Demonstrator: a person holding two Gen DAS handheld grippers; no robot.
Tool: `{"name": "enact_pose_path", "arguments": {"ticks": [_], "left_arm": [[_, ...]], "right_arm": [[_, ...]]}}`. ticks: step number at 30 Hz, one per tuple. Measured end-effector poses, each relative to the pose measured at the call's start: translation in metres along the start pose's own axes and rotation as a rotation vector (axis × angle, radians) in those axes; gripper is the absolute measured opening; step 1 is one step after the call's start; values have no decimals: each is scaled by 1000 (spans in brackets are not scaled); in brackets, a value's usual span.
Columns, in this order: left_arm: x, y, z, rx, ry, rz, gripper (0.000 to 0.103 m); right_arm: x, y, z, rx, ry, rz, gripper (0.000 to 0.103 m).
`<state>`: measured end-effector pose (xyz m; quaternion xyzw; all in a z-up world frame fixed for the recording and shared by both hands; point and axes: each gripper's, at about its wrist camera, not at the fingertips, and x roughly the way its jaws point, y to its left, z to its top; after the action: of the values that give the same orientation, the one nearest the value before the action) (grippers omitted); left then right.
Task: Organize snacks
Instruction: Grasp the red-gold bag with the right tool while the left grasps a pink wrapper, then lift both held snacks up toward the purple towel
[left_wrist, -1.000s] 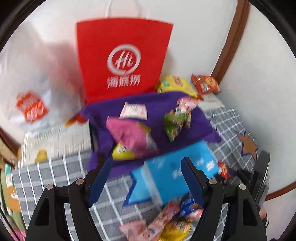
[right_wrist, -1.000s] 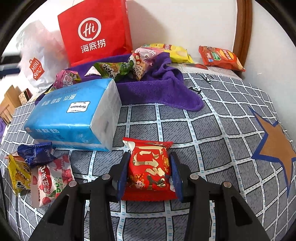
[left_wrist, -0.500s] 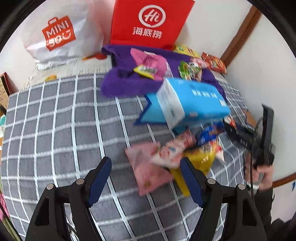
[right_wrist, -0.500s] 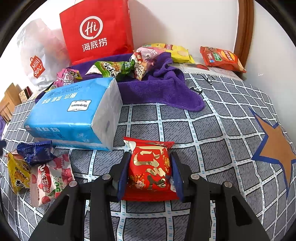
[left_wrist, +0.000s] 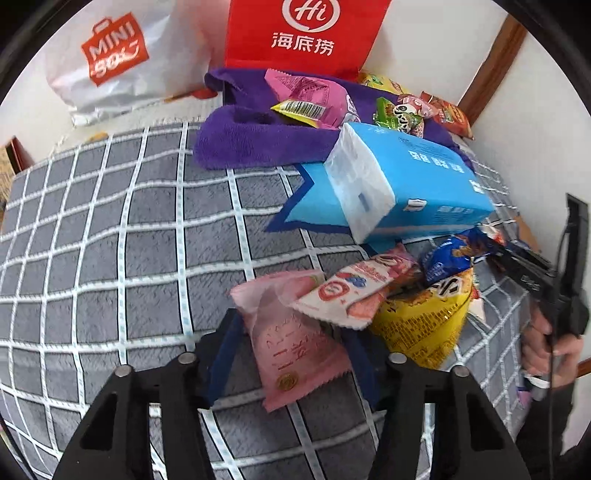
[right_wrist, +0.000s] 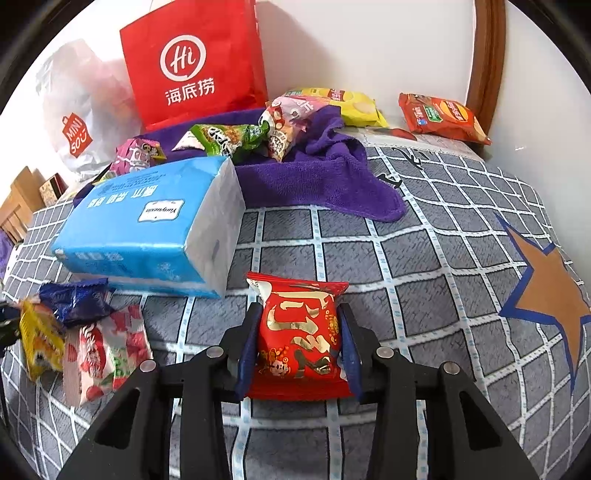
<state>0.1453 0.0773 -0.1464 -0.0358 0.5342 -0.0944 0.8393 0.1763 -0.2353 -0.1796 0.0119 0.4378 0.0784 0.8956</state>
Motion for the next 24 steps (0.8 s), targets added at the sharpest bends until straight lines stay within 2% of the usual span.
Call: {"name": "enact_pose_path", "arguments": {"ticks": [3, 5, 10, 14, 24], "left_arm": [[2, -6, 1, 51, -16, 59, 42], [2, -7, 2, 56, -19, 68, 39], [-7, 4, 1, 13, -10, 17, 37], [-22, 14, 0, -21, -33, 36, 37], [-75, 17, 0, -33, -114, -30, 37]], "right_arm": [[-15, -3, -2, 19, -4, 28, 40], [-29, -5, -3, 22, -26, 22, 40], [-59, -10, -6, 48, -60, 8, 40], [-73, -9, -8, 46, -71, -5, 40], [-98, 6, -6, 40, -86, -14, 40]]}}
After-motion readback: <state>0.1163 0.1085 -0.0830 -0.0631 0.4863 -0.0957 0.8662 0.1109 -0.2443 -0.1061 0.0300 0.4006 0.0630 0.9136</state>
